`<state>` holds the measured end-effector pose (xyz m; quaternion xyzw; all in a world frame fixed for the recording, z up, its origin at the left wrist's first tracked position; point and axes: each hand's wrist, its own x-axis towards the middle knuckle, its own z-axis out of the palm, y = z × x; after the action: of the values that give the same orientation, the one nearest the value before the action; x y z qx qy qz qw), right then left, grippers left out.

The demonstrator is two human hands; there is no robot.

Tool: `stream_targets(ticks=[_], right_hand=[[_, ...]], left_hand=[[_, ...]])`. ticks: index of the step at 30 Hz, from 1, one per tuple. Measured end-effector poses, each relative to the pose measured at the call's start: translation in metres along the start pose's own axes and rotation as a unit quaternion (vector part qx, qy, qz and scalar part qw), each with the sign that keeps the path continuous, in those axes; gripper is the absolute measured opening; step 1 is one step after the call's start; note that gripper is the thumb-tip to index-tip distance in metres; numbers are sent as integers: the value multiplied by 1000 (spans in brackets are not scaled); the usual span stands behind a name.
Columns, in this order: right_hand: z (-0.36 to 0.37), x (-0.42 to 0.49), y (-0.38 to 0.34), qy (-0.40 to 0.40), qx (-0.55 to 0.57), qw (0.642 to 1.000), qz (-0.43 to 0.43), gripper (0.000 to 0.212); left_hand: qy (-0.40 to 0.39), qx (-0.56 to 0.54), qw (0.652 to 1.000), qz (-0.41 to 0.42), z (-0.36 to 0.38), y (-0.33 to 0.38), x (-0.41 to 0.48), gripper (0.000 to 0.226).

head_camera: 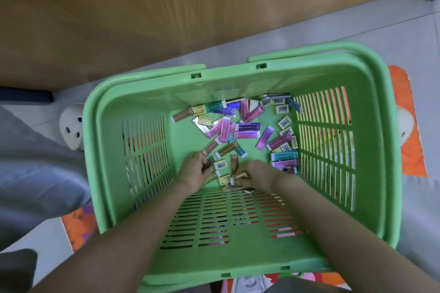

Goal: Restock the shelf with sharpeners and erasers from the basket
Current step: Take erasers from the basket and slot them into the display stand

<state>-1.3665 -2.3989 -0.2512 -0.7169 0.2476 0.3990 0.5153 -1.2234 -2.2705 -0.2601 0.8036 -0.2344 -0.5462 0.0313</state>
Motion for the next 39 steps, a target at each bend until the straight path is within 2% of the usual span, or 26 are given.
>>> stream_targets(ticks=[2, 4, 5, 7, 9, 11, 13, 14, 16, 18, 20, 23, 25, 28, 30, 33, 36, 39], right_hand=[[-8, -6, -3, 55, 76, 996, 2, 28], [-15, -9, -13, 158, 133, 979, 4, 31], [-17, -9, -20, 218, 154, 964, 4, 33], [-21, -11, -39, 312, 193, 930, -11, 36], [-23, -16, -60, 318, 210, 923, -44, 41], [-20, -19, -73, 261, 177, 945, -86, 41], [-18, -22, -74, 235, 101, 961, -107, 37], [-20, -23, -71, 251, 61, 959, -115, 33], [-29, -20, -60, 315, 5, 941, -122, 26], [-43, -10, -44, 353, -40, 929, -100, 33], [-53, -1, -28, 321, -77, 943, -48, 50], [-58, 9, -10, 267, -163, 949, 25, 71], [-56, 15, -3, 267, -221, 937, 52, 68], [-47, 22, 2, 269, -276, 918, 93, 51], [-40, 23, 5, 279, -262, 919, 98, 41], [-38, 23, 8, 286, -206, 932, 88, 33], [-45, 20, 5, 278, -124, 949, 80, 28], [-50, 12, -11, 294, 37, 953, 54, 23]], left_hand=[[17, -64, 998, -15, -4, 12, -3, 5], [16, -155, 987, -35, -8, 26, -6, 13], [3, -226, 973, -50, -10, 33, -8, 19], [-21, -386, 920, -68, -15, 48, -14, 26], [-17, -501, 862, -79, -22, 61, -20, 30], [-5, -582, 809, -83, -32, 69, -24, 38], [7, -618, 780, -100, -41, 72, -28, 40], [12, -621, 777, -102, -45, 71, -30, 37], [23, -597, 796, -96, -51, 67, -32, 29], [17, -580, 809, -93, -54, 63, -35, 22], [-1, -584, 806, -99, -56, 58, -39, 13], [-9, -583, 808, -88, -54, 53, -41, 22], [-12, -588, 804, -87, -53, 52, -41, 19], [-28, -601, 792, -100, -52, 50, -38, 17], [-39, -608, 787, -97, -55, 52, -37, 7], [-32, -615, 783, -86, -56, 51, -33, 12], [-20, -563, 823, -73, -55, 51, -29, 9], [-2, -522, 851, -60, -54, 50, -26, 11]])
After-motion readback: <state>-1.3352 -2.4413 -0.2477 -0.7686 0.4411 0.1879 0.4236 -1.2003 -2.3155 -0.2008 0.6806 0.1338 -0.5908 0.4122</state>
